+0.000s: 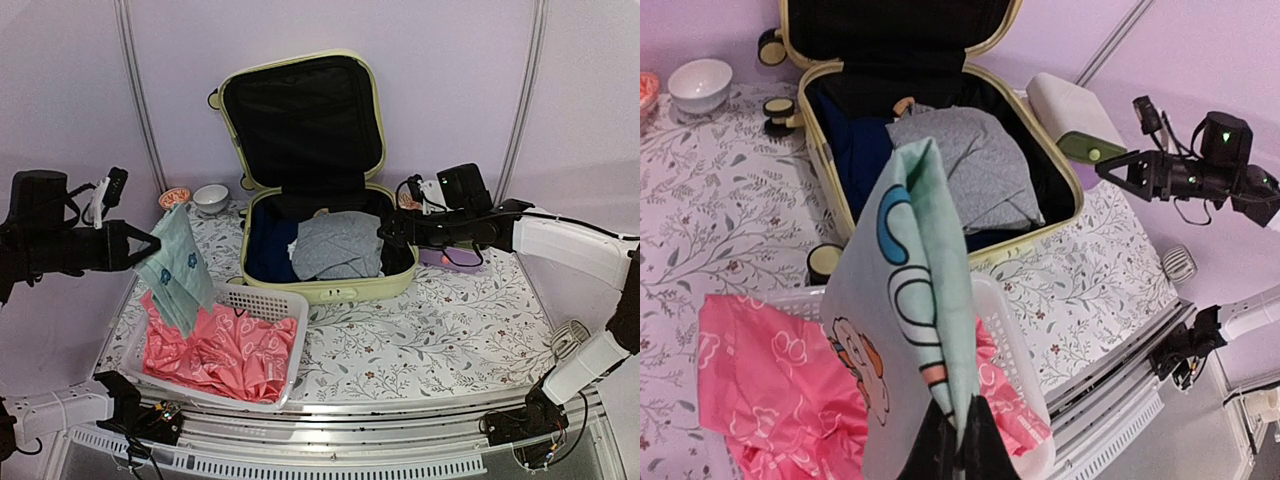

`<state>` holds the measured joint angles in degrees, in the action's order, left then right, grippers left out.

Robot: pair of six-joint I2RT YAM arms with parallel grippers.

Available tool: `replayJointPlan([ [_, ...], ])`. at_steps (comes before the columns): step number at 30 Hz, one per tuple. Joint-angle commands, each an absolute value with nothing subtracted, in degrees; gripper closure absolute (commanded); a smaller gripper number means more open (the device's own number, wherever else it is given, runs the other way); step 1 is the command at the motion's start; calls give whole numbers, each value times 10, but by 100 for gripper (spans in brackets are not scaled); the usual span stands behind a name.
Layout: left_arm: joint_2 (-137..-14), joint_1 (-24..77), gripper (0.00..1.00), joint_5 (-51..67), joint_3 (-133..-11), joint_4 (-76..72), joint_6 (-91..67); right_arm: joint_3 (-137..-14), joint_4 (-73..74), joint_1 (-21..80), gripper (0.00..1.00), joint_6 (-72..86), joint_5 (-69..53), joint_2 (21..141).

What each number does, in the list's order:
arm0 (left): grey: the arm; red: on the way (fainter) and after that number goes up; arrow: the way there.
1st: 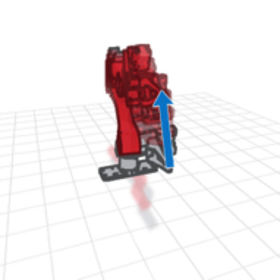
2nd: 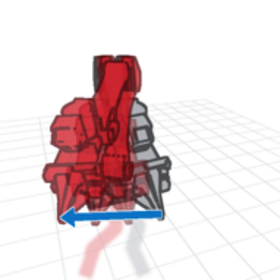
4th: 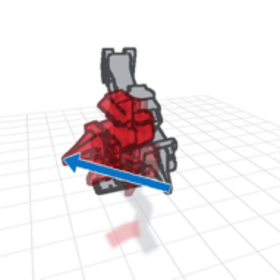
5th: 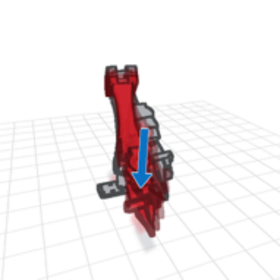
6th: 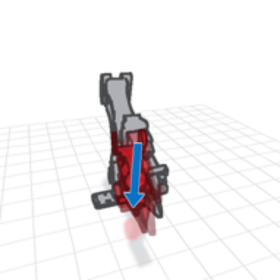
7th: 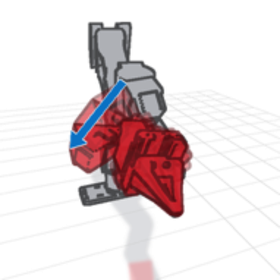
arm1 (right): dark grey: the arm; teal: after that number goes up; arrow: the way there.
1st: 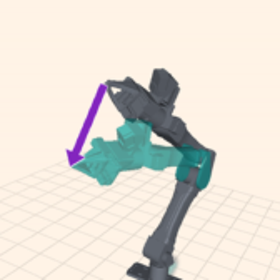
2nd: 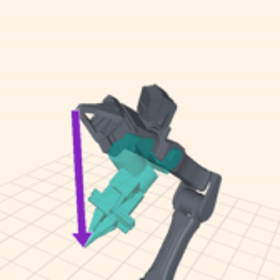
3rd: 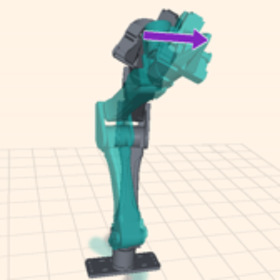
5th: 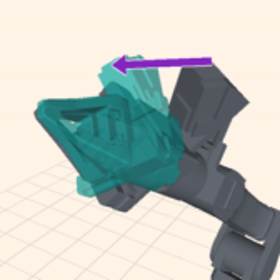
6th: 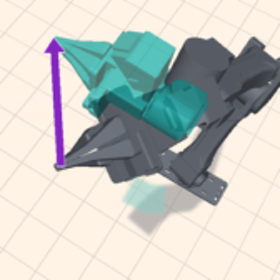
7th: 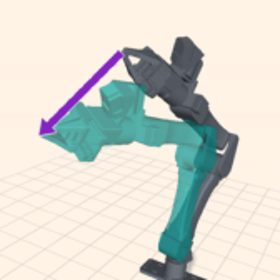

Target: Open, take out, and arrange the luggage

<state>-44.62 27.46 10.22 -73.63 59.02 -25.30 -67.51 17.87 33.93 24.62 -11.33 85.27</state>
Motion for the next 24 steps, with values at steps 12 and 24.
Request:
replayJointPlan([
  [12, -441, 273, 100, 46, -584, 656, -268, -657, 152, 336, 14, 265, -134, 844],
  [24, -511, 464, 100, -9, -484, 502, -356, -650, 155, 336, 14, 268, -126, 838],
])
